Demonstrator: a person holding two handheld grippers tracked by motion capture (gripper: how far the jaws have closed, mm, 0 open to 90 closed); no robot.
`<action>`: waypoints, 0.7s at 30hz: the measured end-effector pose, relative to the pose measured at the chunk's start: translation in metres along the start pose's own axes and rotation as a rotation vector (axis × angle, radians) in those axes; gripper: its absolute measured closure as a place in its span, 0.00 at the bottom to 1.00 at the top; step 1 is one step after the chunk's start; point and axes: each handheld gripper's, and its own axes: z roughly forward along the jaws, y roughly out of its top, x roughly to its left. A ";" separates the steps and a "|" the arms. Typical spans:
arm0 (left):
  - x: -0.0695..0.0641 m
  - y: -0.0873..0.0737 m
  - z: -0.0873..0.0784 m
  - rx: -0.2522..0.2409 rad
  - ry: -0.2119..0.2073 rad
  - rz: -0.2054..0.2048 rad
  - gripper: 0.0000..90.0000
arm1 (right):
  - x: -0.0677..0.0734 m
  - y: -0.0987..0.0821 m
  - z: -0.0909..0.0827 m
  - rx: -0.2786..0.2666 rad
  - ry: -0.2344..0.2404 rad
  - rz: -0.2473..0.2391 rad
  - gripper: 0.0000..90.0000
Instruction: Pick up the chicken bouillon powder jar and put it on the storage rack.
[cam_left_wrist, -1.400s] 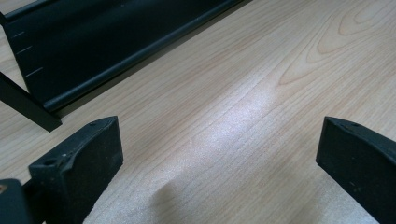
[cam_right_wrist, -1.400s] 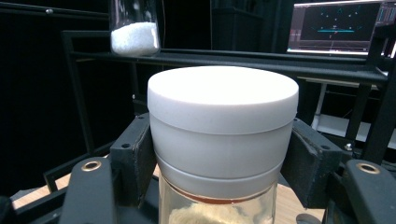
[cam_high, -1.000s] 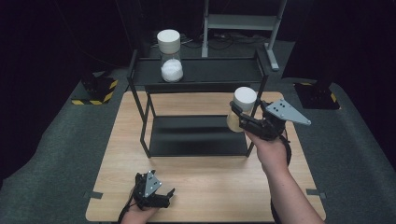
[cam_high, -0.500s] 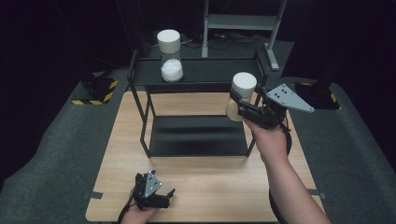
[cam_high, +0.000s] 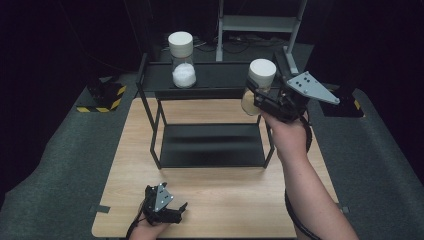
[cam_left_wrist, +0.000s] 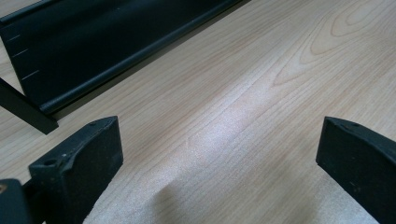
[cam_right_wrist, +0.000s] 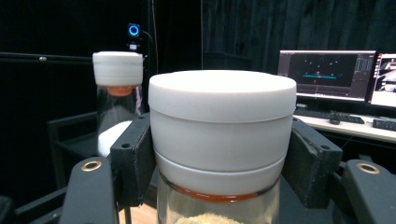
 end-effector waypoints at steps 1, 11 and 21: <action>0.000 0.000 0.000 0.000 0.000 0.002 0.01 | 0.000 0.002 0.002 -0.002 -0.003 0.003 0.37; 0.002 -0.001 -0.001 -0.003 -0.006 0.000 0.01 | 0.000 0.014 0.016 -0.014 -0.025 0.010 0.37; 0.001 -0.001 -0.001 -0.006 -0.007 0.006 0.01 | 0.002 0.022 0.036 -0.009 -0.049 0.011 0.37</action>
